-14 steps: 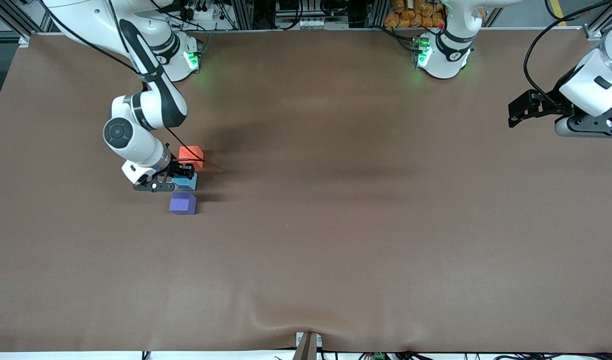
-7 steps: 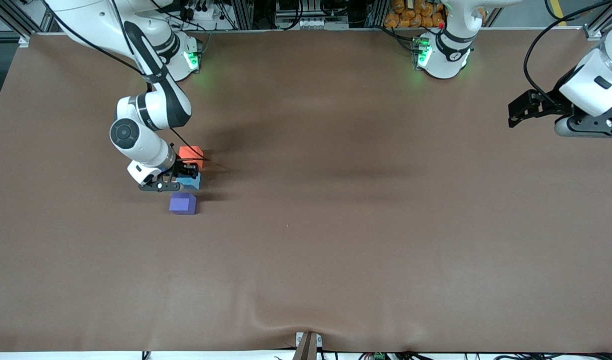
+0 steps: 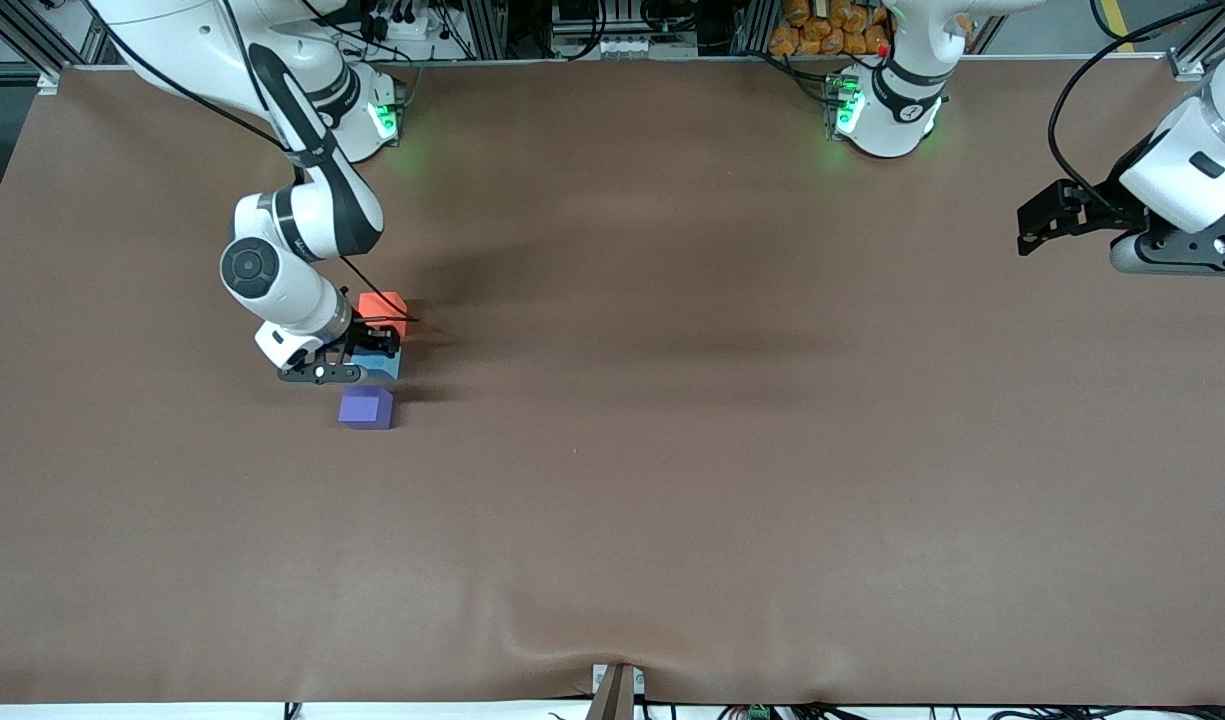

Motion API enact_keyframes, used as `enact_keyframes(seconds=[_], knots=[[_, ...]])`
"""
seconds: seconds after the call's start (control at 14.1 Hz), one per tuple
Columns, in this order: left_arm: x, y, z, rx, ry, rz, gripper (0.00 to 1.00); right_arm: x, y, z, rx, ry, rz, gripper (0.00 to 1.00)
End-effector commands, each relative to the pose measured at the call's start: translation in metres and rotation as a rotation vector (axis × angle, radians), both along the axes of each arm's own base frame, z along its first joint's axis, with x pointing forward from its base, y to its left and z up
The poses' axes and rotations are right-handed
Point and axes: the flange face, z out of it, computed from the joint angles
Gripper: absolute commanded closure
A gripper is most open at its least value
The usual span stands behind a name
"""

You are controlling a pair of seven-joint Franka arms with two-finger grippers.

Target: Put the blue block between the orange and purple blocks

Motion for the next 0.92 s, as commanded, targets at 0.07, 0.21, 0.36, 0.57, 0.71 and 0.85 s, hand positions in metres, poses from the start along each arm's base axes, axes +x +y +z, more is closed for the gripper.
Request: enact_keyframes(seconds=[0.07, 0.21, 0.36, 0.57, 0.71, 0.85], knots=[[0.001, 0.0, 0.005, -0.02, -0.009, -0.013, 0.0, 0.027, 0.006, 0.058, 0.005, 0.022, 0.025, 0.0], [0.001, 0.0, 0.005, -0.02, -0.009, -0.013, 0.0, 0.065, 0.015, 0.127, 0.017, 0.039, 0.03, 0.0], [0.001, 0.0, 0.005, -0.019, -0.01, -0.013, 0.0, 0.11, 0.009, 0.219, 0.029, 0.053, 0.013, 0.0], [0.001, 0.0, 0.005, -0.02, -0.009, -0.013, 0.0, 0.148, -0.002, 0.308, 0.034, 0.002, 0.004, 0.0], [0.001, 0.0, 0.005, -0.02, -0.009, -0.013, 0.0, 0.152, -0.042, 0.349, 0.029, -0.039, -0.049, 0.0], [0.001, 0.0, 0.005, -0.02, -0.009, -0.013, 0.0, 0.141, -0.07, 0.39, 0.021, -0.021, -0.082, 0.0]])
